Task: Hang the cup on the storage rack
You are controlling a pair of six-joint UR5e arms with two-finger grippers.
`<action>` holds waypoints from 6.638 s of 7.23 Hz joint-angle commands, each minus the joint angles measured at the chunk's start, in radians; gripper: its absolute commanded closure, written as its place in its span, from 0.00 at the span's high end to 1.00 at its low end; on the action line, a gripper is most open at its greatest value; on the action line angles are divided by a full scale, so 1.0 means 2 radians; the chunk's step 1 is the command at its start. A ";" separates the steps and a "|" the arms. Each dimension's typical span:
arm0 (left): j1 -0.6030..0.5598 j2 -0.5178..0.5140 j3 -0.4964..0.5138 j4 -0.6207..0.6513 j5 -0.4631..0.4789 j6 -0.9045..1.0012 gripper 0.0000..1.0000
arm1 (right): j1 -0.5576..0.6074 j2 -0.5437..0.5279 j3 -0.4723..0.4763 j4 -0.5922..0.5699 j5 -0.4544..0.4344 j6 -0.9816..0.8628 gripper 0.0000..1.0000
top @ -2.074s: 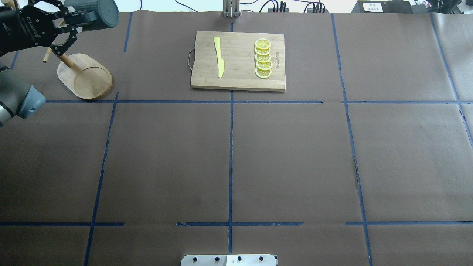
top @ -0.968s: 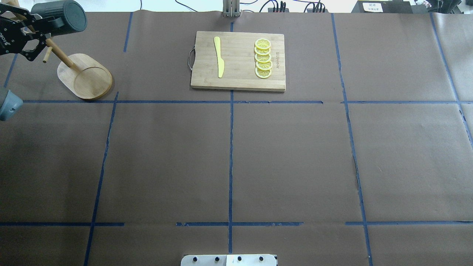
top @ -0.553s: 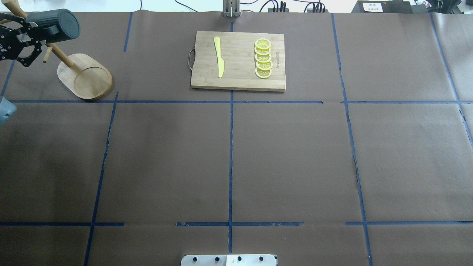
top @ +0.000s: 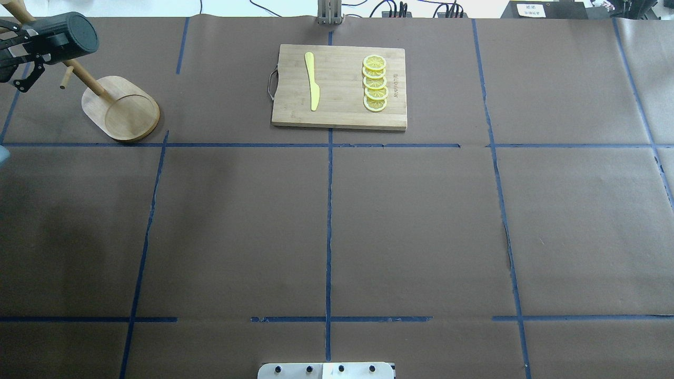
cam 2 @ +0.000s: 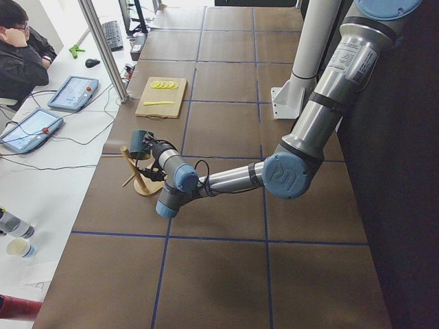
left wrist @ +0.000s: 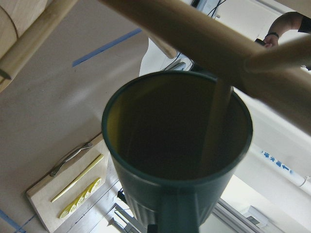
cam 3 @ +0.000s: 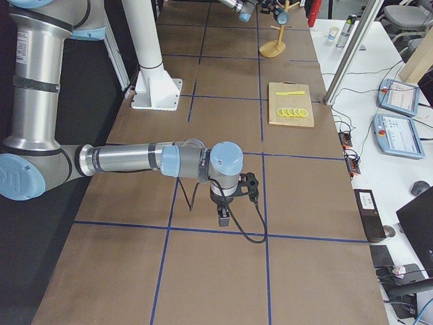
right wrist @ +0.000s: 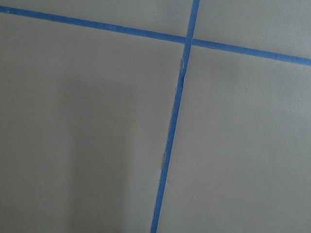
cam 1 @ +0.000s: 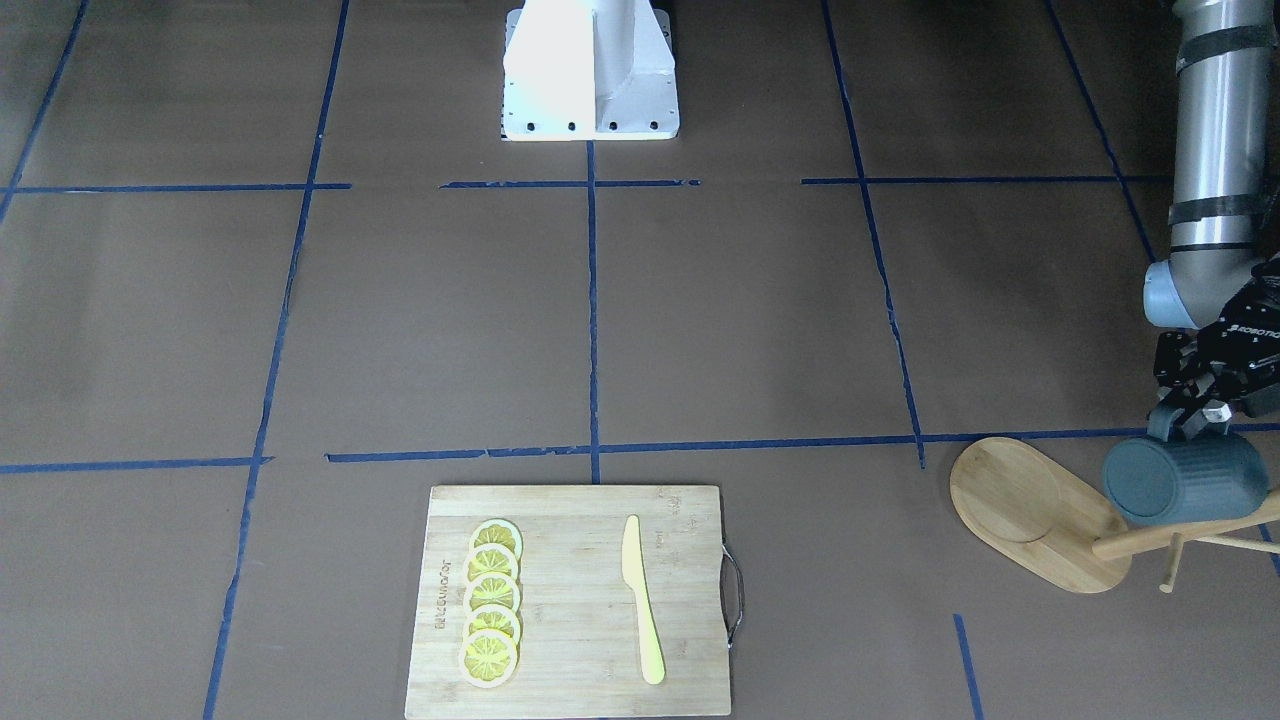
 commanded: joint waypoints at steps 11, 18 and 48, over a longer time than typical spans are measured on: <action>-0.006 0.039 -0.090 0.003 -0.002 0.000 1.00 | 0.000 -0.002 0.004 0.000 0.001 0.002 1.00; -0.107 0.036 -0.135 0.296 -0.323 0.594 1.00 | 0.000 -0.003 0.003 0.000 0.002 0.002 1.00; -0.189 0.192 -0.372 1.198 -0.168 1.498 1.00 | 0.000 -0.003 -0.001 0.000 0.001 0.010 1.00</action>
